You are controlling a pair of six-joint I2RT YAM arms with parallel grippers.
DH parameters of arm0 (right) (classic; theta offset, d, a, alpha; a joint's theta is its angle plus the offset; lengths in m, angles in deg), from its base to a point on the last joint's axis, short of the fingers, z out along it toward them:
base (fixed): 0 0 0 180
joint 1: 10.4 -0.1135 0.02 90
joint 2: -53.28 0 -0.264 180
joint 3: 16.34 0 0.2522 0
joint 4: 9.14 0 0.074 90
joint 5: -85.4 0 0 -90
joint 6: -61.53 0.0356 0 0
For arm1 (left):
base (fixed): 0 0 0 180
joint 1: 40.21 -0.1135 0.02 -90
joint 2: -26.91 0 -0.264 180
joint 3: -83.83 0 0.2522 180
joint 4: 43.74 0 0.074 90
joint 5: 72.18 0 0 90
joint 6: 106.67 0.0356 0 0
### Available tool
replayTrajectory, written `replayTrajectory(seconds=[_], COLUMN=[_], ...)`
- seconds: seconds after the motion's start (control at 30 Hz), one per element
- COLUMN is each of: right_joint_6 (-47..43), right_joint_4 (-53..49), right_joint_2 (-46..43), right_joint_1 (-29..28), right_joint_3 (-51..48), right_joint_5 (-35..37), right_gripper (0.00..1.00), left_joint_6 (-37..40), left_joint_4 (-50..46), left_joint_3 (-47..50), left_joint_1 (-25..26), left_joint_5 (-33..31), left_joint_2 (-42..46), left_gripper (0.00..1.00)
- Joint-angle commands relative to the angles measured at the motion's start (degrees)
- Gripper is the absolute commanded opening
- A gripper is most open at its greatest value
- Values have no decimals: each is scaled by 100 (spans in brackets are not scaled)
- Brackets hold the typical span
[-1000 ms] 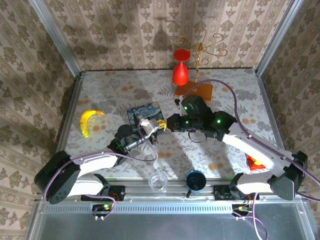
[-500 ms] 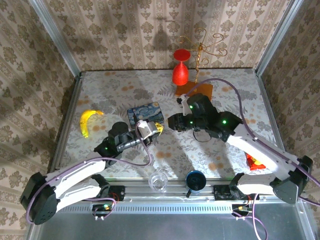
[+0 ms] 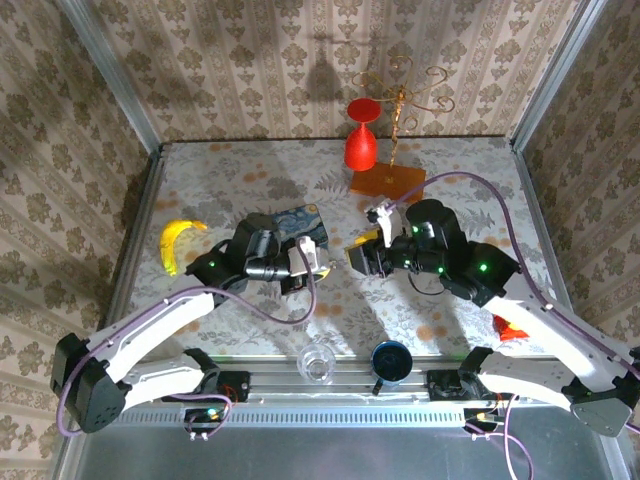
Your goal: Unlock the padlock with the key
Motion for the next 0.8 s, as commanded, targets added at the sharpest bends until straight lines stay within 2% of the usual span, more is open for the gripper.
replayTrajectory(seconds=[0.0, 0.37, 0.77], right_joint_6=[-392, -463, -431], right_joint_4=[369, 749, 715], right_joint_2=[86, 689, 863], right_joint_1=[17, 8, 20], right_joint_3=[-185, -286, -360], right_joint_5=[-655, -1501, -1672], right_gripper=[38, 34, 28], left_joint_6=[488, 499, 486], left_joint_4=[-834, -867, -740], left_joint_3=[-280, -300, -221], left_joint_1=[-82, -100, -120], left_joint_5=[275, 386, 362], left_joint_2=[-69, -30, 53], left_gripper=[0, 0, 0])
